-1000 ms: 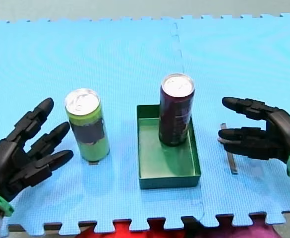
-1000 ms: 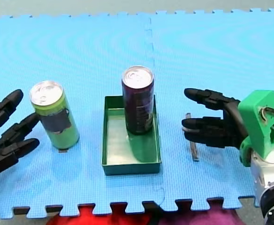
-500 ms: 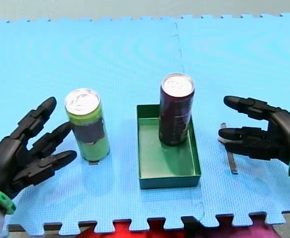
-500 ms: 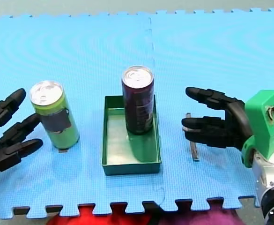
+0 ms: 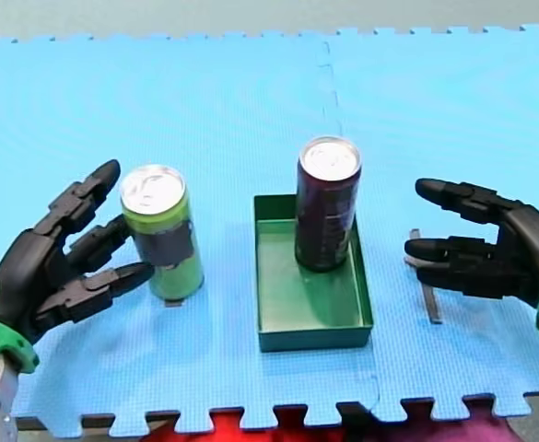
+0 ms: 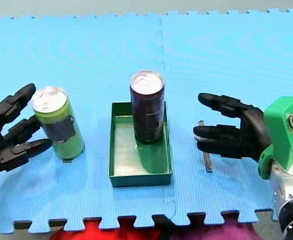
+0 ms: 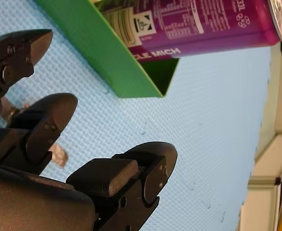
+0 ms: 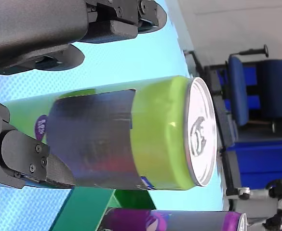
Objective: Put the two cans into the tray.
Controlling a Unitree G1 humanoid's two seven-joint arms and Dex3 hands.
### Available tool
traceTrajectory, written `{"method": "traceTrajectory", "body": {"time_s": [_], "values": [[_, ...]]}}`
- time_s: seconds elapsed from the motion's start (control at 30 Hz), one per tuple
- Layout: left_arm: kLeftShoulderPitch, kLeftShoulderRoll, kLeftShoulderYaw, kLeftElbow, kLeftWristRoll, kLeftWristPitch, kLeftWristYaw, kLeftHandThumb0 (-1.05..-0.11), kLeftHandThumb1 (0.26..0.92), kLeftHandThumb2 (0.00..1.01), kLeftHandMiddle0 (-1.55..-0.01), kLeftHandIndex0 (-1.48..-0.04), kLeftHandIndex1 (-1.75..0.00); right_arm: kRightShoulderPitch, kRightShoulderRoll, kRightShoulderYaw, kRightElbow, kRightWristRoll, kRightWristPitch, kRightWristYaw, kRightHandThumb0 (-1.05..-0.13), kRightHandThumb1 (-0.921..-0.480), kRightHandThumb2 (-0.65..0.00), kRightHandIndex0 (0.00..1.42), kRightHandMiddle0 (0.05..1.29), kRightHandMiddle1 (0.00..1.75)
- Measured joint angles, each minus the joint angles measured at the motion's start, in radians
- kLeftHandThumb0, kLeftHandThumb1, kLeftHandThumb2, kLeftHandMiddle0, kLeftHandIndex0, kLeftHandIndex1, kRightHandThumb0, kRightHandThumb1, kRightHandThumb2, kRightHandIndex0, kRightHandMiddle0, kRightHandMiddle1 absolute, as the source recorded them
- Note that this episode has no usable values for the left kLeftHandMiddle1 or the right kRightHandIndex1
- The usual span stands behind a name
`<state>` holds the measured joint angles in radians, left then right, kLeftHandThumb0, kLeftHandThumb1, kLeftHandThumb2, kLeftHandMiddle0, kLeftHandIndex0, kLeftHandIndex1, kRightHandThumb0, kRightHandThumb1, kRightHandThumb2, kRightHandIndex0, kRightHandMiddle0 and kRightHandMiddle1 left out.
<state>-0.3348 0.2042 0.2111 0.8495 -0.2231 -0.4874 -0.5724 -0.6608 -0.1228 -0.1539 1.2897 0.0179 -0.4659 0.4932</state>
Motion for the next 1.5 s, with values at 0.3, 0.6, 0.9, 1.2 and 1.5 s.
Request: {"method": "traceTrajectory", "body": {"time_s": [0.3,0.6,0.9,1.2,1.5], "values": [[-0.008,0.007,-0.006,0.006,0.004,-0.004,-0.001,-1.048,0.815,0.01,-0.34,-0.21,-0.01,0.000,0.000,-0.004,0.000,0.001,0.000,0.003,-0.567,-0.651,0.000,0.96,0.60,0.00],[-0.010,0.009,-0.008,0.005,0.004,0.001,-0.003,-1.048,0.820,0.01,-0.34,-0.22,-0.01,0.001,0.000,-0.006,0.000,0.001,0.000,0.006,-0.571,-0.651,0.000,0.96,0.60,0.00],[-0.026,0.006,-0.015,0.007,0.003,0.025,-0.006,-1.048,0.823,0.01,-0.34,-0.22,-0.01,0.000,0.000,-0.011,0.000,0.003,-0.002,0.006,-0.581,-0.653,0.000,0.96,0.60,0.00],[-0.062,0.000,0.001,0.090,-0.018,0.017,-0.045,-1.048,0.823,0.00,-0.35,-0.22,-0.01,0.000,0.001,-0.018,0.000,0.009,-0.012,0.011,-0.586,-0.651,0.000,0.96,0.60,0.00],[-0.070,-0.012,-0.001,0.093,-0.018,0.018,-0.043,-1.048,0.827,0.00,-0.36,-0.23,-0.01,0.000,0.001,-0.021,0.000,0.012,-0.022,0.019,-0.591,-0.650,0.000,0.96,0.60,0.00]]}}
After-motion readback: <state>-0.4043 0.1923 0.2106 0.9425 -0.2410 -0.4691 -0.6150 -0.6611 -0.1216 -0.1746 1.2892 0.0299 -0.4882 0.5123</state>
